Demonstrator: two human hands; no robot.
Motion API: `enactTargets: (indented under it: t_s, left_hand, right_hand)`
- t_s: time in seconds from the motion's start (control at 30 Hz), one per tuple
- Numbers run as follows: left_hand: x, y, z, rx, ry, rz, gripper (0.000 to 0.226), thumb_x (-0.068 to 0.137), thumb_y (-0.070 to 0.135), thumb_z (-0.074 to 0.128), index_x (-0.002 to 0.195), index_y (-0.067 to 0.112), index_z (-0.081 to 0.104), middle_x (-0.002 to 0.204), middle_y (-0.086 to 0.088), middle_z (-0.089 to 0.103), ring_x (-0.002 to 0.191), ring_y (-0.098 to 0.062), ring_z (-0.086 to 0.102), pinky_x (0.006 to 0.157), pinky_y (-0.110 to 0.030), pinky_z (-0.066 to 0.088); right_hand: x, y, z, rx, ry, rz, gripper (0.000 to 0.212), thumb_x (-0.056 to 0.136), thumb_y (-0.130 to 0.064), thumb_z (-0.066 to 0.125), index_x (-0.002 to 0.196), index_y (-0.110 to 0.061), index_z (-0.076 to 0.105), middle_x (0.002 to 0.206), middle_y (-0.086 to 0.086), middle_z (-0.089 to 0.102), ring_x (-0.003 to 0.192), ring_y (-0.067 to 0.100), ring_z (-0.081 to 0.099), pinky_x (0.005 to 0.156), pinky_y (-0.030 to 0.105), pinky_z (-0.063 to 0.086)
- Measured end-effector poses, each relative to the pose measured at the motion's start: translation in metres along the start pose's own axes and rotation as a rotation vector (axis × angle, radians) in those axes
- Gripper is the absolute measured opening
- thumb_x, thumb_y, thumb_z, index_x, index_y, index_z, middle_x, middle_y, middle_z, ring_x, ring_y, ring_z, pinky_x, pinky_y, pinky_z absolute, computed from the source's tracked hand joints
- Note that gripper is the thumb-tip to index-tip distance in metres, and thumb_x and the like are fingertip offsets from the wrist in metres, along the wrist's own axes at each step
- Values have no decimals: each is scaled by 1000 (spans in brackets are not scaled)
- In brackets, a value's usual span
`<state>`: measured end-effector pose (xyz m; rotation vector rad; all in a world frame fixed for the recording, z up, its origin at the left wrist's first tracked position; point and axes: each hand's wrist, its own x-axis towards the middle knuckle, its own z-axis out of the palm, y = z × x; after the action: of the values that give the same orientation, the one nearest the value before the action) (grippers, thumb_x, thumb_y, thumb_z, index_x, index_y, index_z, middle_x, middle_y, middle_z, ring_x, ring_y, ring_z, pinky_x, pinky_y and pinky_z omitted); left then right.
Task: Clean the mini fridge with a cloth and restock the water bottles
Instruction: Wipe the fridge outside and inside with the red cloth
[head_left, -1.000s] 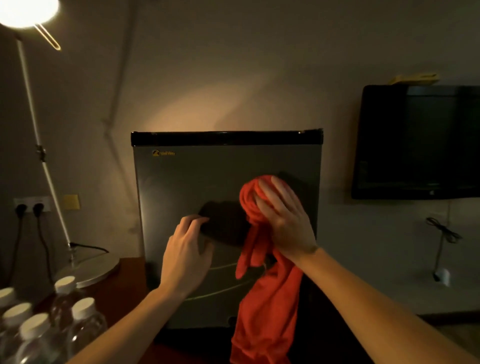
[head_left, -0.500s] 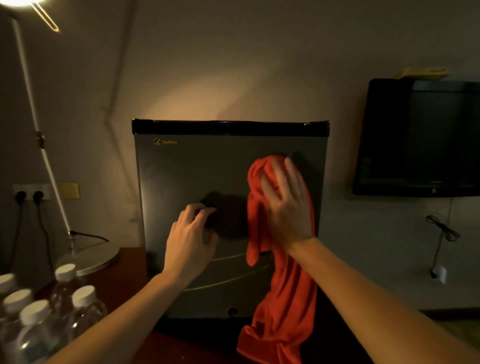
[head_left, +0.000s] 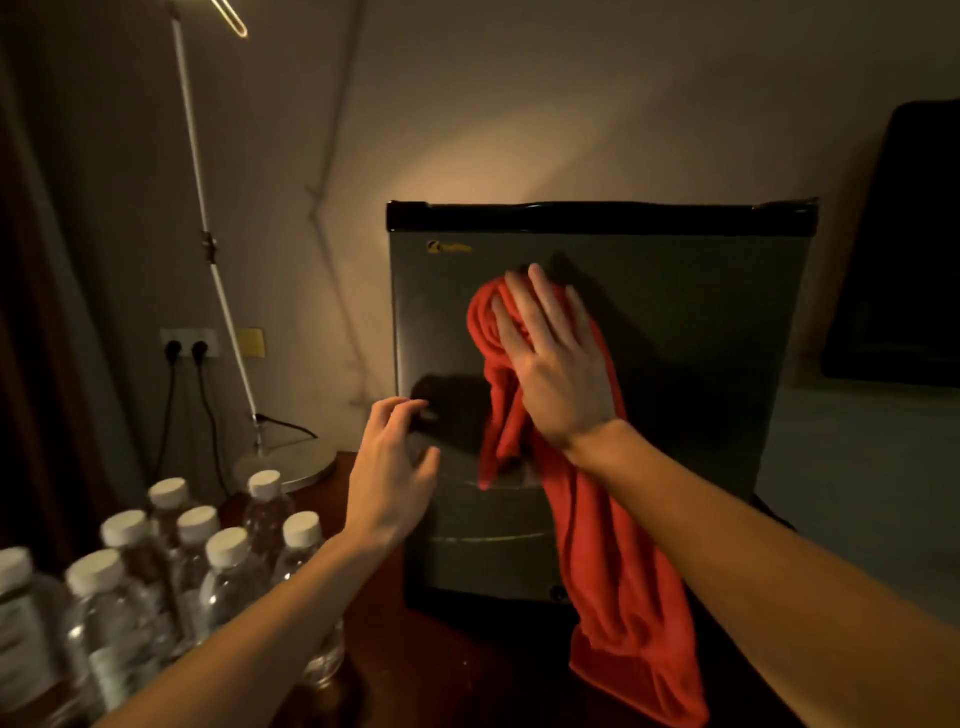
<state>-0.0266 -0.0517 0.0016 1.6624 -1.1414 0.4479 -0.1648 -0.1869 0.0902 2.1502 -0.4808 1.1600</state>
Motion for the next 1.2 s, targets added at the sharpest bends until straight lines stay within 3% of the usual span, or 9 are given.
enactTargets:
  t_s: [0.1, 0.2, 0.3, 0.37, 0.47, 0.53, 0.77, 1.0, 1.2]
  left_hand:
    - [1, -4, -9, -40, 52, 6, 53, 74, -10, 60, 123, 11, 57, 122, 0, 52, 111, -13, 54, 98, -21, 43]
    - [-6, -12, -13, -34, 57, 9, 57, 72, -13, 56, 124, 10, 57, 121, -3, 55, 110, -12, 53, 95, -10, 35]
    - [-21, -21, -15, -52, -63, -12, 58, 77, -8, 60, 129, 14, 53, 125, 5, 52, 113, -6, 51, 97, -9, 35]
    - [-33, -27, -16, -56, -143, -20, 57, 78, -5, 60, 130, 17, 52, 126, 8, 51, 117, -5, 51, 99, -10, 36]
    - [-45, -36, -15, -9, -205, -9, 55, 81, 3, 61, 132, 17, 51, 131, 6, 50, 121, -7, 49, 101, -15, 36]
    - [-49, -38, -13, 2, -219, 3, 52, 83, 8, 62, 133, 18, 50, 132, 7, 50, 122, -8, 49, 102, -18, 38]
    - [-28, -12, -3, -41, -139, 101, 67, 83, 6, 63, 145, 20, 41, 152, 9, 35, 140, -5, 33, 113, -22, 31]
    - [-53, -5, 34, 40, -217, 43, 53, 80, 9, 66, 130, 17, 52, 130, 4, 49, 121, -19, 53, 97, -37, 49]
    - [-58, 33, 65, 186, -282, 128, 59, 84, 17, 67, 139, 20, 46, 138, 2, 45, 128, -19, 45, 101, -36, 46]
  right_hand:
    - [-1, -28, 16, 16, 49, -45, 54, 95, -20, 28, 145, -8, 42, 157, 13, 27, 148, 30, 15, 119, 50, 14]
    - [-53, -68, 59, 4, 1, -308, 53, 86, -16, 49, 138, -9, 51, 154, 11, 33, 146, 28, 22, 120, 48, 9]
    - [-119, -106, 89, -141, -283, -582, 61, 88, -23, 28, 147, -14, 39, 157, 4, 29, 147, 25, 18, 119, 49, -9]
    - [-149, -118, 95, -175, -437, -660, 64, 88, -22, 15, 149, -15, 33, 158, 2, 26, 148, 24, 15, 119, 50, -7]
    - [-142, -112, 90, -197, -405, -731, 52, 90, -22, 37, 140, -19, 49, 150, -3, 42, 144, 20, 28, 119, 52, -1]
    - [-118, -96, 85, -158, -271, -691, 48, 87, -21, 56, 135, -17, 55, 146, -1, 48, 142, 20, 33, 117, 52, 12]
    - [-65, -67, 52, 85, 6, -372, 43, 95, -15, 45, 137, -10, 51, 148, 10, 45, 144, 29, 29, 116, 49, 25]
    - [-186, -18, 62, -127, -301, -500, 52, 92, -16, 40, 143, -13, 44, 155, 4, 34, 142, 24, 31, 119, 45, 17]
    - [-182, 97, 16, -152, -108, -308, 44, 94, -8, 44, 137, -11, 53, 152, 12, 37, 142, 30, 31, 113, 51, 30]
